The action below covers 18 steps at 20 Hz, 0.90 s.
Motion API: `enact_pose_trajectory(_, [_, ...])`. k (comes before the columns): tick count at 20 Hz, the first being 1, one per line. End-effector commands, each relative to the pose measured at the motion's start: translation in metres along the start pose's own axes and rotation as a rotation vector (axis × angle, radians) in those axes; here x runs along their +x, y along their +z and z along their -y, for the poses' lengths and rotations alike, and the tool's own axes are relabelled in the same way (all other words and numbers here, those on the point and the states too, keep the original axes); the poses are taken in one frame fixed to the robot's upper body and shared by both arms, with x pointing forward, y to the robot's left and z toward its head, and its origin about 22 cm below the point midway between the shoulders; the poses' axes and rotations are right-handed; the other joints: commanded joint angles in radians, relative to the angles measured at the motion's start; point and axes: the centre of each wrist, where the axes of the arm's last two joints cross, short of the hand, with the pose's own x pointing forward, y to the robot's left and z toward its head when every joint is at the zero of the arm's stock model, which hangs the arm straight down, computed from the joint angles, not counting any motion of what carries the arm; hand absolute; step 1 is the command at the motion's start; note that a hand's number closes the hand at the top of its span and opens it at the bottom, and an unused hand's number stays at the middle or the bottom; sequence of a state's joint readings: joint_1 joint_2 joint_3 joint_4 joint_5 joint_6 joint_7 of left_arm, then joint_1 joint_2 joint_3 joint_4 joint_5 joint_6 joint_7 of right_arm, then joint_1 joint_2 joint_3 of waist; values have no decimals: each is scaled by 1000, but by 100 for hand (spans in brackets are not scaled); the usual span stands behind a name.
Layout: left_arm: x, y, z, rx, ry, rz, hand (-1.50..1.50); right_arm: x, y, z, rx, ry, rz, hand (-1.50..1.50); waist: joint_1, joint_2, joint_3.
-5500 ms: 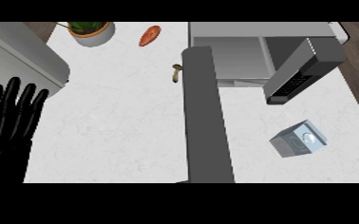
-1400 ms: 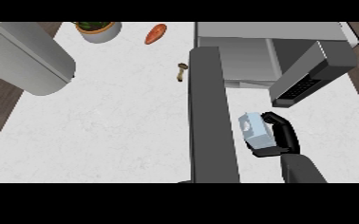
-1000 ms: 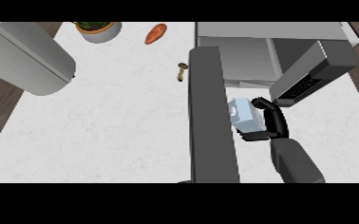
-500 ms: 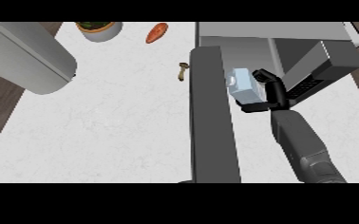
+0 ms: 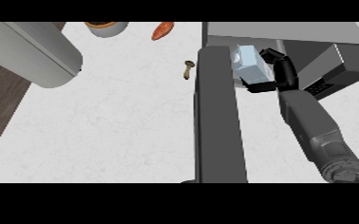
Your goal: Pick up the milk, place it into the microwave and close the microwave
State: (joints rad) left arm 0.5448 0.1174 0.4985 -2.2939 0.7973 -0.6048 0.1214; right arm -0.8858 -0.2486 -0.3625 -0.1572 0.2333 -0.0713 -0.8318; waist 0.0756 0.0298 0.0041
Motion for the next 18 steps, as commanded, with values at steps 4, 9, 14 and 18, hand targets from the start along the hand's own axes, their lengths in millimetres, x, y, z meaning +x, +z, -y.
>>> enact_pose_trajectory(4, [8, -11, 1, -28, -6, 32, -150, 26, -30, 22, -85, 224, 11, 150, 39, 16, 2])
enact_pose_trajectory(9, [1, -21, -5, -50, 15, 37, -150, 23, -27, 21, -147, 262, -15, 150, 51, 34, 3])
enact_pose_trajectory(14, [2, -22, -11, -49, -9, 29, -150, 35, -37, 42, -208, 296, -20, 150, 78, 44, 4])
enact_pose_trajectory(18, [1, -27, -10, -82, 8, 31, -150, 36, -39, 46, -248, 305, -34, 150, 87, 52, 6])
